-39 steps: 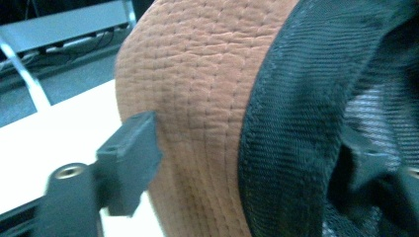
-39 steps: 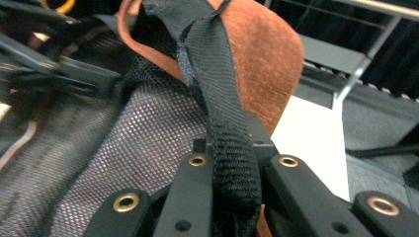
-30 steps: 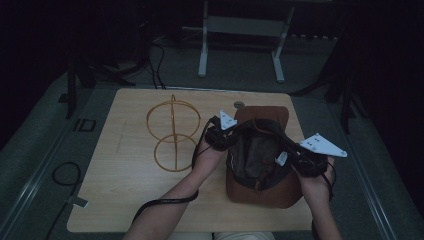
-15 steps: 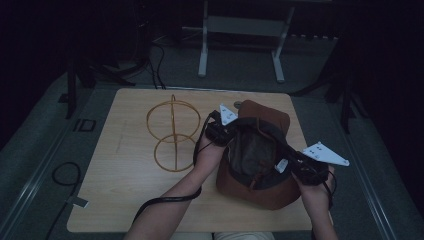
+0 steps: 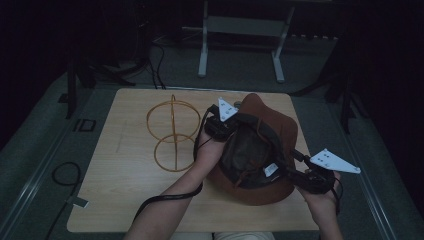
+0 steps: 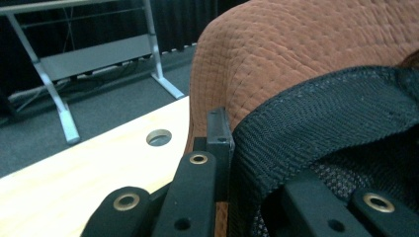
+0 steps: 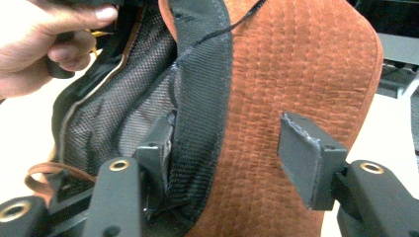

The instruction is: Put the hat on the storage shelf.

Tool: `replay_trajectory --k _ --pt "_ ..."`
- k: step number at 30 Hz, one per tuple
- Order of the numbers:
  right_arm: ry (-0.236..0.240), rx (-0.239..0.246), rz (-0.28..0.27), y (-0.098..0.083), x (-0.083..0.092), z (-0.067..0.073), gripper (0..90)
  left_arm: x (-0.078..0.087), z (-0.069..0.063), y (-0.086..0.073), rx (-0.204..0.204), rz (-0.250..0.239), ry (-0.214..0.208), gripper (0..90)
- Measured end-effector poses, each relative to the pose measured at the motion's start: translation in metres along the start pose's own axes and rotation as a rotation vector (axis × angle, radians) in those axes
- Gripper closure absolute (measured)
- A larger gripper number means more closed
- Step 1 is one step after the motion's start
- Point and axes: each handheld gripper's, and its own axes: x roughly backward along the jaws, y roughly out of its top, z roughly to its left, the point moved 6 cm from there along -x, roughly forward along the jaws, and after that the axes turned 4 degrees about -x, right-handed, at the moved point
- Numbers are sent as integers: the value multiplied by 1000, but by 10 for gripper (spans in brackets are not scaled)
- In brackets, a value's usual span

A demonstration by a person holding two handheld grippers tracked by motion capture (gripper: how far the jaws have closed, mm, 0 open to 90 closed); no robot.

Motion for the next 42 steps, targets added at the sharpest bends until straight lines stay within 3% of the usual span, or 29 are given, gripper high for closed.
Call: replay_trajectory --k 2,4,6,9,15,17,19,20,22,26,29,31,35,40,42 --pt "24 3 5 0 5 1 383 2 2 0 1 -4 18 871" --pt "46 7 2 1 13 3 351 6 5 0 28 -36 -14 870" --pt "47 20 -1 2 20 -1 333 10 6 1 19 -50 -25 870" --pt "-15 35 8 0 28 -19 362 17 7 1 20 -65 -52 870" --pt "-101 14 37 -6 33 -57 428 39 3 8 13 -173 -232 869" --pt "-105 9 41 -7 31 -64 441 46 2 9 14 -221 -315 868" --pt "-93 -8 40 -8 28 -69 475 53 -2 9 -11 -287 -414 866" --pt "-83 -16 35 -7 26 -70 479 56 -4 9 -23 -307 -436 866" --pt "-57 -23 34 -7 22 -66 485 60 -7 8 -19 -318 -483 866" --pt "47 7 30 -4 13 -41 485 68 -13 7 -19 -356 -567 866" --pt "103 22 36 -2 8 -27 475 72 -18 7 -37 -366 -597 866" --pt "161 48 30 2 0 -8 455 74 -22 8 -65 -370 -605 866" --pt "253 62 23 10 -14 15 407 76 -30 10 -71 -379 -623 866" --pt "317 68 2 17 -25 32 388 77 -41 13 -98 -381 -626 866" --pt "349 67 -12 23 -32 41 381 77 -53 15 -123 -384 -637 866"
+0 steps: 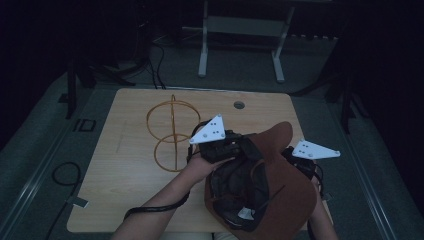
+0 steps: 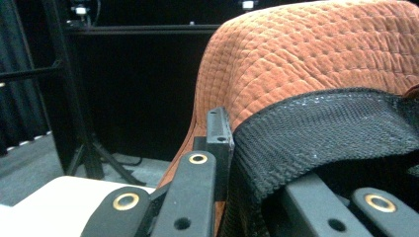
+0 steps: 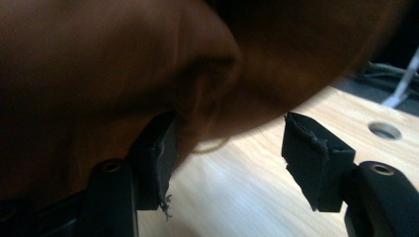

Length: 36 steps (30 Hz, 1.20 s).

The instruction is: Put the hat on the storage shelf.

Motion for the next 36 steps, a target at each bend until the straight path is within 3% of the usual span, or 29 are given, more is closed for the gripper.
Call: replay_trajectory --k 7,11,14,15,16,17,19,26,32,36 --pt "48 -10 -32 8 -7 3 412 -4 -4 3 -22 7 21 865" --pt "89 -13 -46 5 -10 1 470 -11 -11 0 -85 60 25 864" --pt "149 -2 -66 5 -9 2 641 -13 -13 1 -80 63 15 863" --pt "149 -2 -66 5 -9 2 641 -13 -14 1 -76 59 13 863" --pt "163 0 -68 7 -9 3 711 -13 -13 2 -76 58 16 862" --pt "163 0 -68 7 -9 3 711 -14 -13 3 -74 62 24 862" --pt "194 -9 -70 10 -9 5 807 -13 -12 6 -71 62 32 862" --pt "208 5 -54 11 -5 8 850 -7 -8 11 -87 98 24 830" --pt "219 -37 -82 13 5 1 859 -4 -6 9 -81 139 26 685" --pt "200 -28 -94 16 9 -2 861 -3 -7 9 -94 136 27 638"
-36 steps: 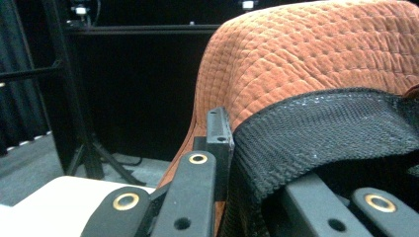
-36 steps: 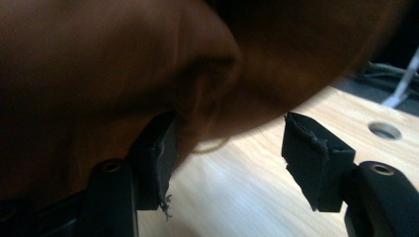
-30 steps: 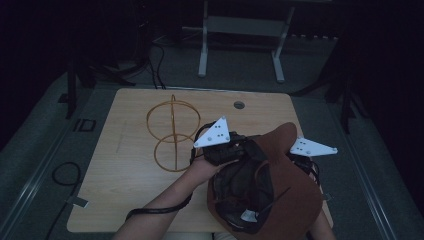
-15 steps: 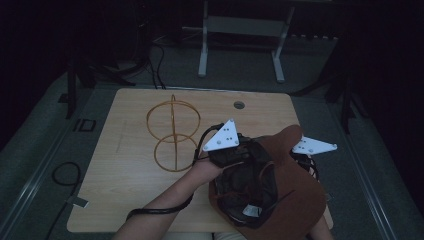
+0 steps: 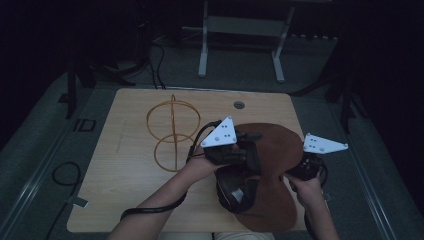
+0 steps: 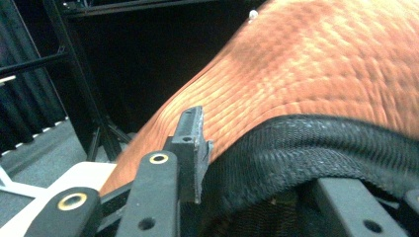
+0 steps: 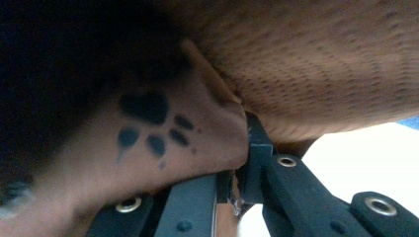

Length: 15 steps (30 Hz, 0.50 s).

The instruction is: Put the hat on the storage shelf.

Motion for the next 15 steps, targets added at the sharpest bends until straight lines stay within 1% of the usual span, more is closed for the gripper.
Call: replay_trajectory --k 2,4,6,8,9,10,11,12,14,15 --pt "-14 4 -6 1 1 -1 862 1 0 0 -1 1 4 611" --pt "-20 3 -13 3 2 -2 862 3 1 0 -2 10 20 578" --pt "-31 1 -23 6 4 -3 862 5 2 -1 13 20 35 524" --pt "-40 -6 -42 9 8 -5 863 10 5 -4 40 11 31 516" --pt "-38 -13 -55 11 11 -6 863 13 7 -5 50 11 41 511" --pt "-44 -13 -62 14 14 -7 862 15 8 -6 61 12 48 493" --pt "-56 -12 -74 16 17 -8 863 19 9 -8 73 15 48 487" --pt "-58 -19 -86 19 20 -10 862 22 9 -9 83 17 55 486" --pt "-70 -22 -106 24 26 -13 862 28 9 -13 78 34 66 486" --pt "-77 -24 -116 27 28 -15 862 31 9 -15 82 40 75 486"
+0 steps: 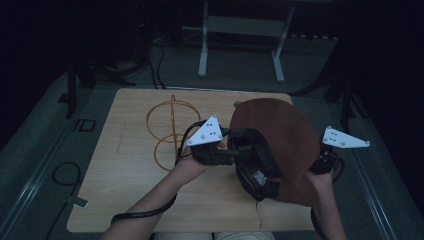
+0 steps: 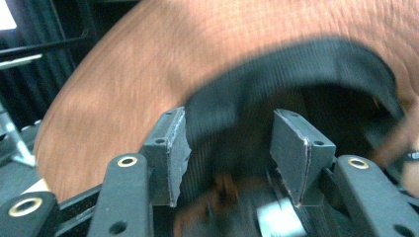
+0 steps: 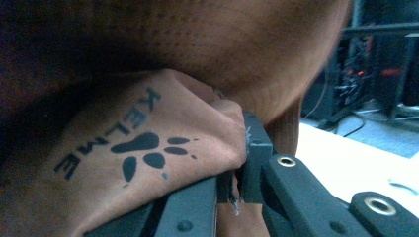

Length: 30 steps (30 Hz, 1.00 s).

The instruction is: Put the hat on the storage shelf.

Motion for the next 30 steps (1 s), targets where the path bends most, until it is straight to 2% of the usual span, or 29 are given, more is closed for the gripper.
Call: replay_trajectory --k 4,7,12,17,18,21,24,25,27,28,30 --pt "-39 -5 -36 13 5 -8 862 13 1 -11 31 18 30 486" --pt "-60 -15 -53 21 6 -15 862 22 -2 -23 36 45 50 486" --pt "-98 -20 -62 32 -1 -24 862 41 -6 -44 74 55 75 410" --pt "-117 -12 -71 42 -14 -28 861 60 -13 -67 60 80 122 386" --pt "-117 -11 -70 44 -17 -30 861 64 -14 -73 58 100 136 377" --pt "-122 -22 -69 50 -27 -35 861 76 -17 -88 69 124 163 310" --pt "-124 -37 -71 56 -37 -40 861 87 -18 -103 103 146 196 220" --pt "-124 -37 -71 56 -37 -40 861 87 -18 -103 103 146 196 177" --pt "-126 -43 -63 59 -50 -45 861 99 -17 -119 129 152 243 130" --pt "-130 -46 -59 60 -54 -46 861 104 -17 -124 132 158 258 103" --pt "-131 -51 -50 61 -63 -49 861 114 -15 -135 125 175 323 33"
